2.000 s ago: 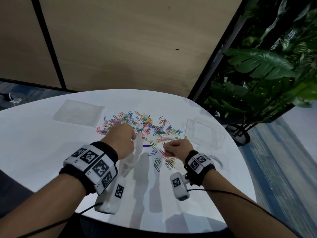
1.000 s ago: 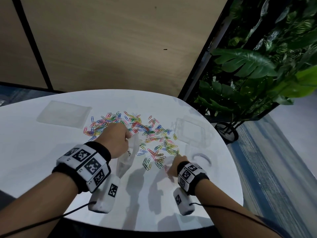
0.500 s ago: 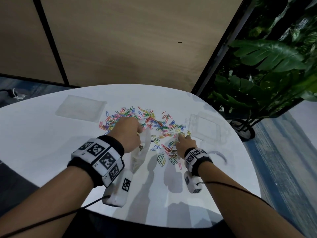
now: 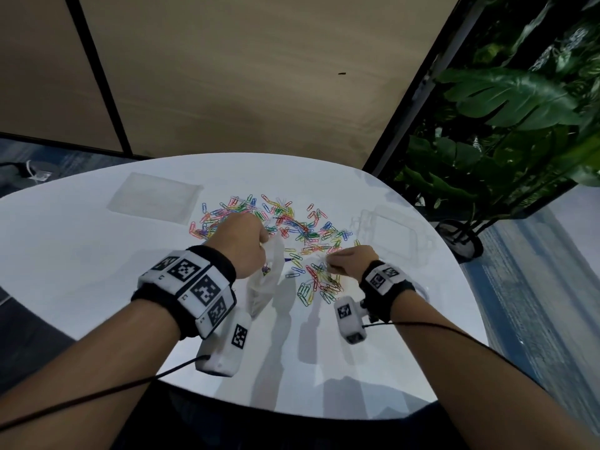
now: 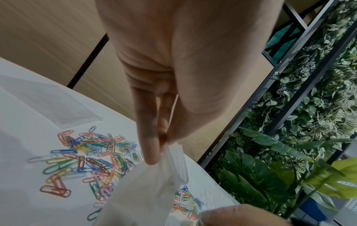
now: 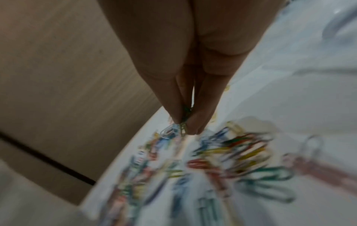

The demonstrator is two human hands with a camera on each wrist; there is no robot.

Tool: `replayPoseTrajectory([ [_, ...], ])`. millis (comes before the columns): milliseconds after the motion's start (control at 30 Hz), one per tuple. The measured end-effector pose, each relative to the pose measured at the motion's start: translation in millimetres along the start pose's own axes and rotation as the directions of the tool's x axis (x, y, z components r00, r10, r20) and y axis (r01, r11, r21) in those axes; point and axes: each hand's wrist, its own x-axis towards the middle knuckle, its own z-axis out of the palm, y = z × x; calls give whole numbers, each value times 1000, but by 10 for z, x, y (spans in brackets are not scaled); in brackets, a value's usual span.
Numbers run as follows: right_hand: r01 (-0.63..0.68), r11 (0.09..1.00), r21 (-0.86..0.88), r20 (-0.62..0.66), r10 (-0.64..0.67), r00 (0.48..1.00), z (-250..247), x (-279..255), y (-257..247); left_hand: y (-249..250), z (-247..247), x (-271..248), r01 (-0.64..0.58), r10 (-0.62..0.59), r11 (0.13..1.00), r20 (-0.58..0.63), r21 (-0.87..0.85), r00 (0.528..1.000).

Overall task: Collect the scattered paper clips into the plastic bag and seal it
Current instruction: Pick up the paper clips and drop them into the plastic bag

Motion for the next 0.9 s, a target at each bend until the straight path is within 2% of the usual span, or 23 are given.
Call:
replayPoseTrajectory([
  [33, -31, 969, 243, 61, 16, 998, 10, -61, -70, 4, -5, 0, 7, -7, 1000, -3, -3, 1000],
  [67, -62, 892, 448, 143, -3, 990, 38, -154, -163, 6, -6, 0, 13, -13, 1000, 1, -4, 1000],
  [100, -99, 814, 572, 221, -37, 975, 78, -269, -279, 9, -4, -4, 17, -17, 1000, 7, 0, 1000],
  [167, -127, 737, 664, 339, -145, 930, 161, -529, -527, 11, 16, 0, 20, -20, 1000, 8, 16, 1000],
  [233, -113, 729, 675, 399, -232, 887, 257, -701, -676, 26, 45, 3, 22, -22, 1000, 11, 20, 1000],
  [300, 3, 821, 570, 353, -248, 902, 361, -809, -720, 52, 67, -8, 35, -36, 999, 13, 23, 999],
  [367, 181, 917, 354, 251, -280, 926, 456, -855, -701, 65, 98, -10, 42, -42, 999, 17, 13, 999],
  [467, 307, 947, 100, 217, -321, 922, 558, -875, -697, 83, 138, -3, 10, -11, 1000, 25, 20, 1000],
  [567, 403, 907, -125, 296, -353, 887, 550, -937, -769, 83, 135, 1, -9, 8, 999, 8, 35, 1000],
  [633, 459, 853, -249, 283, -389, 876, 474, -969, -814, 75, 126, 9, -17, 17, 1000, 14, 9, 1000],
  [767, 520, 811, -268, 238, -467, 852, 351, -1019, -867, 58, 133, 17, -17, 17, 1000, 9, -23, 1000],
  [900, 649, 665, -369, 266, -594, 760, 368, -1082, -885, 60, 132, 15, -38, 38, 999, 17, -27, 999],
])
